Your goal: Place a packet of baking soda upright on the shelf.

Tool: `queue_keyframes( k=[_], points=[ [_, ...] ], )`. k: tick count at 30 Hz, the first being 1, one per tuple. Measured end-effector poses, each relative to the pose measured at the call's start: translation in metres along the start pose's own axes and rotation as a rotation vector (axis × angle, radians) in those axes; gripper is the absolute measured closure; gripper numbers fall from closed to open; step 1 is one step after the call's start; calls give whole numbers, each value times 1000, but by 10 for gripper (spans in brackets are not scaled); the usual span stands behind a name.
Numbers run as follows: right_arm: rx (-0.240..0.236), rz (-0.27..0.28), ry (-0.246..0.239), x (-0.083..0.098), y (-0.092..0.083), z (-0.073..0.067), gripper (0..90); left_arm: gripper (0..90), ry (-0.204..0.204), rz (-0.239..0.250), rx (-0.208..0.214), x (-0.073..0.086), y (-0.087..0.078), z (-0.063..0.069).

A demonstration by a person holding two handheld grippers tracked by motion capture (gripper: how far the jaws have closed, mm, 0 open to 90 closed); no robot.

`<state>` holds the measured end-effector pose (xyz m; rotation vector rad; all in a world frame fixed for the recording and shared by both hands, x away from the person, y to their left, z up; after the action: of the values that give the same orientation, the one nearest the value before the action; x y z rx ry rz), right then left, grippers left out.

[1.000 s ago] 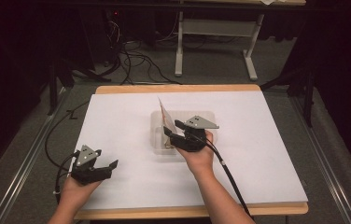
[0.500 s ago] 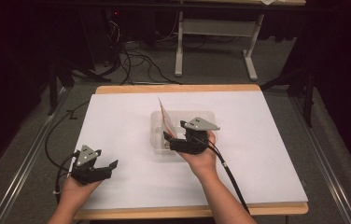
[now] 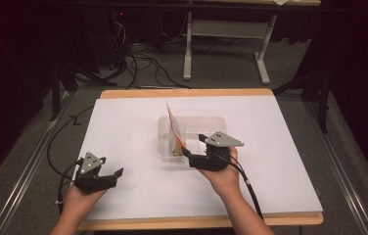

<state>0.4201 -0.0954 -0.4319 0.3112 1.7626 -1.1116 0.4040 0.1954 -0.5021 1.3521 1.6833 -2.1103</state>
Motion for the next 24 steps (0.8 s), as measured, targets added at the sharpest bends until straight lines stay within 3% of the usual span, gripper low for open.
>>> queue_keyframes(
  k=[5, 9, 12, 18, 19, 21, 22, 24],
  points=[
    [28, -5, 2, 14, -24, 13, 244, 234, 1, -1, -1, 0, 0, 0],
    [81, -21, -2, 29, -46, 33, 250, 234, 0, -3, -1, 1, 1, 1],
    [130, -32, 7, 43, -63, 55, 256, 234, -1, -7, -1, 1, 1, 1],
    [256, -69, 73, 79, -99, 107, 267, 233, -4, -12, -10, 2, 2, 0],
    [256, -69, 73, 79, -99, 107, 267, 234, -4, -12, -10, 2, 2, 0],
    [316, -84, 75, 96, -109, 124, 283, 234, -4, -18, -13, 3, 2, 0],
    [360, -141, 100, 120, -114, 140, 301, 234, -4, -20, -18, 2, 3, 0],
    [367, -201, 186, 135, -116, 157, 293, 234, -2, -26, -17, 2, 4, 1]
  ],
)
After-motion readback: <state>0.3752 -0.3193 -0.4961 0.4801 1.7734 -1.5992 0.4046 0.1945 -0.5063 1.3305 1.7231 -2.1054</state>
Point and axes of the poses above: each handheld gripper's, and its own axes: y roughly forward along the jaws, x roughly out of its underside, z roughly to its right, the point moved 9 cm from there along y, roughly forward along the jaws, and after that the axes turned 10 degrees about -z, right-handed, at the moved point
